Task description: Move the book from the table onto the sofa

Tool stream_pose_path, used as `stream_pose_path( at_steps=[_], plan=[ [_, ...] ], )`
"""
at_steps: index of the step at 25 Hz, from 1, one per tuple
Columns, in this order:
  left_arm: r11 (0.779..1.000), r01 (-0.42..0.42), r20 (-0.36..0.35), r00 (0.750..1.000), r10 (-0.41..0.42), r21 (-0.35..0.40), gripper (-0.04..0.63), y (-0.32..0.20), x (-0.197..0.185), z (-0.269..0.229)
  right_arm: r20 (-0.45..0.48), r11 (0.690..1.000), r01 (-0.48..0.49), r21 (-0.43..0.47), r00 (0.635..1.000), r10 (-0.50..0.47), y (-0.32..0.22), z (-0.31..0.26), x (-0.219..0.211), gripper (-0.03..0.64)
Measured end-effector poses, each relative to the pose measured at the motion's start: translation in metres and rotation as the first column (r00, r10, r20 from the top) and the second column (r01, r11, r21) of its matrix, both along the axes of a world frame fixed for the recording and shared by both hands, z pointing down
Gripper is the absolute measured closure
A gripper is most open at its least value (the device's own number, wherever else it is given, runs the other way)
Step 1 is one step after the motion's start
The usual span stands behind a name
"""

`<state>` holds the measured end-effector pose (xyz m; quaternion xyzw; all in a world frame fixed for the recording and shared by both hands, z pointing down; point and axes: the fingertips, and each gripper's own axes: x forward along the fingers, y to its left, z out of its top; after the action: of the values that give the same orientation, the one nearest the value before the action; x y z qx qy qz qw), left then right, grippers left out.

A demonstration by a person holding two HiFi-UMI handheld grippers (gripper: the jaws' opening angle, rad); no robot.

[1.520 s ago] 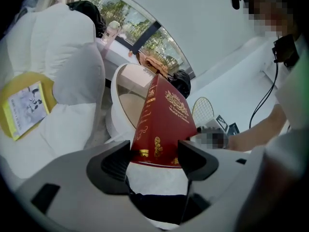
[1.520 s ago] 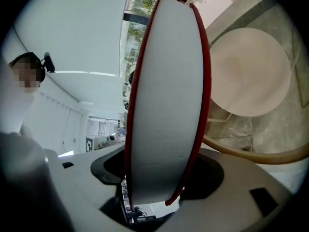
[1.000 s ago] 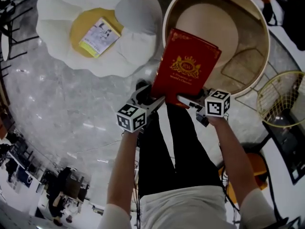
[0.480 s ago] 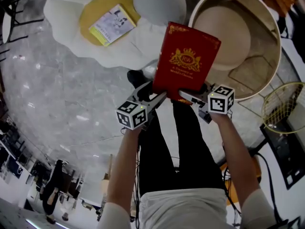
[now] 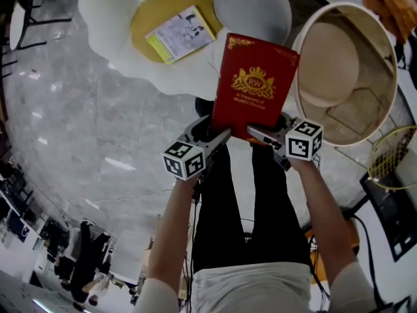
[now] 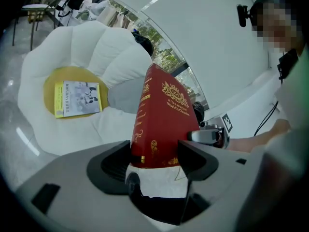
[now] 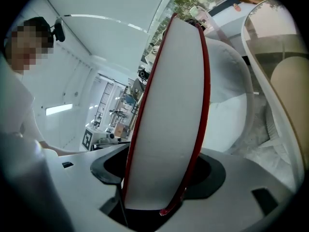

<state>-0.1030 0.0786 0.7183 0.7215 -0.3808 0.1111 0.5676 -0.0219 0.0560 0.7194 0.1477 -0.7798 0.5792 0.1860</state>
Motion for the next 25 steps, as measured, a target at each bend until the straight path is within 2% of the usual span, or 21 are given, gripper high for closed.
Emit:
stream_pose_path(
  at_steps=[4, 6, 10, 15, 19, 25],
  plan=[
    [1.0, 0.004, 0.014, 1.0, -0.004, 0.006, 0.288, -0.001, 0.002, -0.002, 0.006, 1.0, 0.006, 0.014, 1.0, -0.006, -0.002, -0.001, 0.001, 0.291],
    [1.0, 0.009, 0.02, 1.0, -0.01, 0.007, 0.288, -0.005, -0.02, 0.005, 0.011, 1.0, 0.02, 0.014, 1.0, -0.02, -0.008, 0.007, -0.021, 0.291],
    [0.999, 0.052, 0.012, 0.999, -0.052, -0.001, 0.288, -0.024, -0.086, 0.035, 0.021, 0.999, 0.037, 0.005, 0.999, -0.038, -0.031, 0.035, -0.089, 0.291],
    [0.994, 0.106, -0.005, 0.994, -0.106, 0.003, 0.29, -0.039, -0.106, 0.055, 0.045, 1.0, -0.013, -0.02, 0.999, 0.014, -0.051, 0.052, -0.107, 0.291],
    [0.994, 0.112, 0.006, 0.994, -0.112, -0.003, 0.291, -0.069, -0.143, 0.094, 0.052, 1.0, 0.021, -0.012, 0.998, -0.021, -0.087, 0.09, -0.148, 0.298],
    [0.996, 0.09, 0.021, 0.996, -0.09, -0.013, 0.293, -0.085, -0.153, 0.13, 0.039, 0.999, 0.043, 0.018, 0.998, -0.043, -0.108, 0.12, -0.161, 0.307]
  ],
)
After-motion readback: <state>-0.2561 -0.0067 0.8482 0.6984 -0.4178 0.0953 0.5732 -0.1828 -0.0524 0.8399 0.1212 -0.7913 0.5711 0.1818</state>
